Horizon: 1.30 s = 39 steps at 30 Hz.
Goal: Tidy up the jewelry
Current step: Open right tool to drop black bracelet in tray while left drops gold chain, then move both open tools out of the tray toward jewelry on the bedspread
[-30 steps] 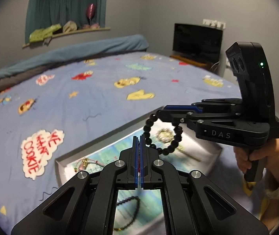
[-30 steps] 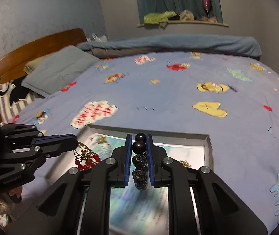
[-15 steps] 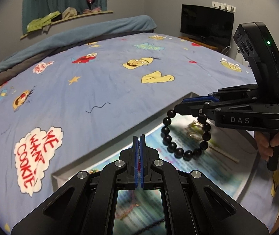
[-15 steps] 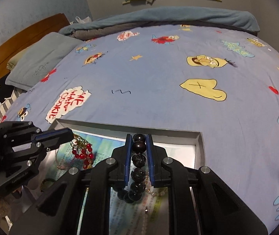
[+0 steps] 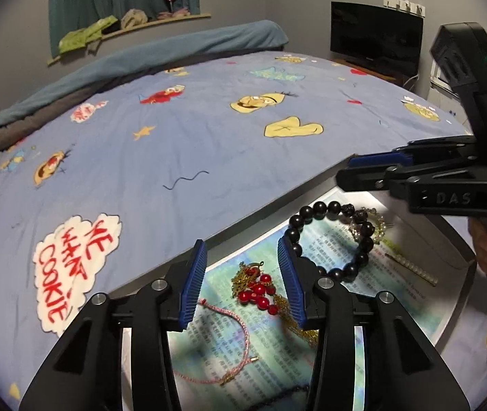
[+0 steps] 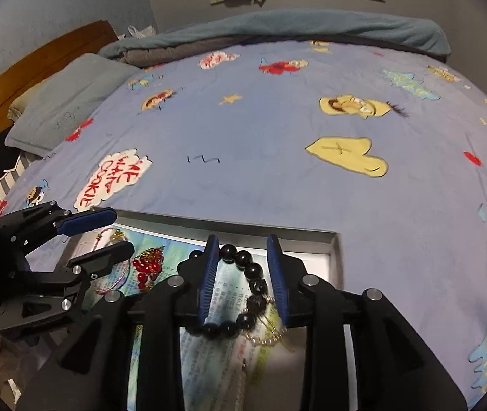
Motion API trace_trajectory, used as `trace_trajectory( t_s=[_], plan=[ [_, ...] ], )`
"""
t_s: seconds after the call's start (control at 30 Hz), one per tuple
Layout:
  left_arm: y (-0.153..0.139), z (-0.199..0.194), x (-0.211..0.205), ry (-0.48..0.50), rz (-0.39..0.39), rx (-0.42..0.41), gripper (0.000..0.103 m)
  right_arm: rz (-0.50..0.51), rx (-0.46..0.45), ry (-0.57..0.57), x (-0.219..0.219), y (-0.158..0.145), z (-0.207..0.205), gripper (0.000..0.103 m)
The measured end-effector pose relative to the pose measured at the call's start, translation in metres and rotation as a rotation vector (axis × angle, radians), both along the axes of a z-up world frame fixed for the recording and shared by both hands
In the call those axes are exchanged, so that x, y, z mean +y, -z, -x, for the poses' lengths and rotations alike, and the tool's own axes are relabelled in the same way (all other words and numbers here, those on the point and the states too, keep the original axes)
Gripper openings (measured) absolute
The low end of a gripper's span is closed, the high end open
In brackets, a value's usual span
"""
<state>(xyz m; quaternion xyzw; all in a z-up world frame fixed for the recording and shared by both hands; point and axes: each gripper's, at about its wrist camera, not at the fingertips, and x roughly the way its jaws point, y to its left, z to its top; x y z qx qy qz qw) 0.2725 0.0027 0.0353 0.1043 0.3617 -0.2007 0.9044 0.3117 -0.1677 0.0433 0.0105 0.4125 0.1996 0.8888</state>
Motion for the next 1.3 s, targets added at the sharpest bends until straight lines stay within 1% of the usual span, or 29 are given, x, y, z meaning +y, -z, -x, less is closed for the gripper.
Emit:
trace_trajectory(
  t_s=[0.03, 0.07, 0.17, 0.23, 0.33, 0.5, 0.67, 0.73, 0.8, 0.87, 0.9, 0.93, 0.97, 1.03, 1.1, 1.17, 1.3],
  plan=[
    [-0.004, 0.004, 0.002, -0.002, 0.011, -0.008, 0.045, -0.006, -0.012, 0.008, -0.003, -0.004, 0.005, 0.029],
    [-0.007, 0.008, 0.003, -0.001, 0.021, -0.013, 0.045, -0.020, -0.019, 0.018, -0.008, -0.008, 0.010, 0.032],
    [-0.016, 0.022, 0.007, -0.007, 0.045, -0.024, 0.045, -0.071, -0.028, 0.045, -0.021, -0.018, 0.025, 0.043],
    [-0.024, 0.036, 0.009, -0.007, 0.059, -0.035, 0.045, -0.085, -0.034, 0.051, -0.027, -0.023, 0.035, 0.043],
    [-0.031, 0.054, 0.012, -0.009, 0.056, -0.050, 0.045, -0.083, -0.051, 0.063, -0.032, -0.030, 0.055, 0.048],
    [-0.038, 0.094, 0.023, -0.016, 0.082, -0.072, 0.045, -0.083, -0.100, 0.068, -0.037, -0.043, 0.094, 0.048],
    [-0.040, 0.129, 0.033, -0.025, 0.076, -0.093, 0.046, -0.084, -0.130, 0.065, -0.043, -0.051, 0.131, 0.048],
    [-0.041, 0.144, 0.038, -0.037, 0.075, -0.104, 0.049, -0.078, -0.140, 0.065, -0.045, -0.052, 0.144, 0.048],
    [-0.041, 0.156, 0.043, -0.053, 0.086, -0.108, 0.060, -0.075, -0.151, 0.069, -0.046, -0.053, 0.158, 0.052],
    [-0.039, 0.172, 0.048, -0.062, 0.111, -0.100, 0.065, -0.076, -0.157, 0.065, -0.046, -0.052, 0.169, 0.062],
    [-0.038, 0.178, 0.049, -0.067, 0.111, -0.099, 0.068, -0.077, -0.163, 0.061, -0.046, -0.051, 0.177, 0.064],
    [-0.037, 0.184, 0.051, -0.078, 0.106, -0.104, 0.069, -0.077, -0.165, 0.057, -0.046, -0.050, 0.183, 0.070],
    [-0.037, 0.189, 0.052, -0.085, 0.103, -0.107, 0.074, -0.073, -0.166, 0.049, -0.045, -0.048, 0.190, 0.078],
    [-0.034, 0.202, 0.055, -0.105, 0.102, -0.112, 0.079, -0.068, -0.172, 0.041, -0.046, -0.044, 0.200, 0.084],
    [-0.030, 0.214, 0.056, -0.122, 0.107, -0.111, 0.084, -0.056, -0.168, 0.036, -0.046, -0.039, 0.210, 0.084],
    [-0.025, 0.222, 0.059, -0.135, 0.116, -0.100, 0.086, -0.047, -0.161, 0.036, -0.046, -0.032, 0.219, 0.090],
    [-0.011, 0.235, 0.065, -0.169, 0.148, -0.066, 0.091, -0.042, -0.151, 0.038, -0.047, -0.021, 0.234, 0.094]
  ],
)
